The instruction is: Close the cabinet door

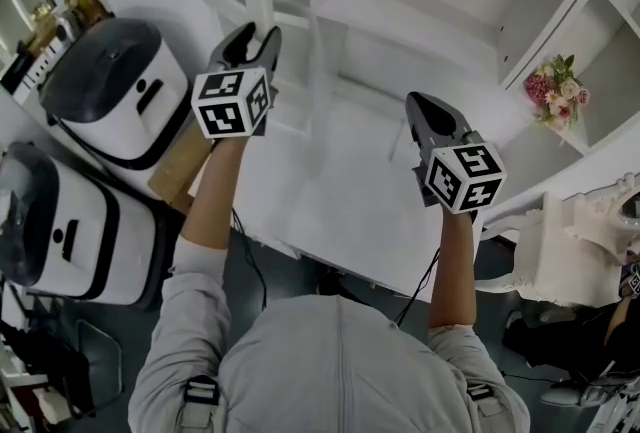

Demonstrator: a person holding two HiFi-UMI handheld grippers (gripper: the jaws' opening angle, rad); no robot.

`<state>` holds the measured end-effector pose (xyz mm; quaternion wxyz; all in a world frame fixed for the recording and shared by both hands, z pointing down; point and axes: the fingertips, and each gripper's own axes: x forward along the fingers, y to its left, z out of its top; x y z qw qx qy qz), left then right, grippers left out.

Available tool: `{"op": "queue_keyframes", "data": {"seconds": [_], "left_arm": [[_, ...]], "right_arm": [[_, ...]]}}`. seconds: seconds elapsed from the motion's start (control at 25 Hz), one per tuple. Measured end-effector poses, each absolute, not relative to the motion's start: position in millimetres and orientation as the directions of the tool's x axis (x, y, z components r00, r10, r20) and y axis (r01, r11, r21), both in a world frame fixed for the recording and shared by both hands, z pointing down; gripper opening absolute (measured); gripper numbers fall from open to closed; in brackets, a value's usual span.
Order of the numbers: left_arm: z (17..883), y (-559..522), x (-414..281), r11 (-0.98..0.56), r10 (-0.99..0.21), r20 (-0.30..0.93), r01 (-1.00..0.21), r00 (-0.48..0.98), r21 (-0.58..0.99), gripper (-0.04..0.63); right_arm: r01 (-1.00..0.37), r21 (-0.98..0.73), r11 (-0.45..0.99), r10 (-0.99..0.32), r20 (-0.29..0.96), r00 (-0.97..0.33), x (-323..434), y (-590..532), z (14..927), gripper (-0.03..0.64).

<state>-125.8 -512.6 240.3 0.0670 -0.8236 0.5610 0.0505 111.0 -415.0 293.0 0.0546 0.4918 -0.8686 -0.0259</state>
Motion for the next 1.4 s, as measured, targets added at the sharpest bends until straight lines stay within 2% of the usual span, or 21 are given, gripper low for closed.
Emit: {"op": "queue_keyframes", "data": {"seconds": [0.36,1.4], "left_arm": [[236,-545,-96,-0.389,-0.909,-0.132,-0.919,0.395,-0.066,0.178],[235,-599,-65,-0.41,-0.899,-0.118,-0.905,0.423,-0.116,0.156]], "right_arm": [[-0.883,0.074,0.464,-0.885,0.067,-0.46,160,-425,297,0.002],[-0.871,0.106,0.48,-0.877,0.083,-0.473,181,-459,296,0.002]]}}
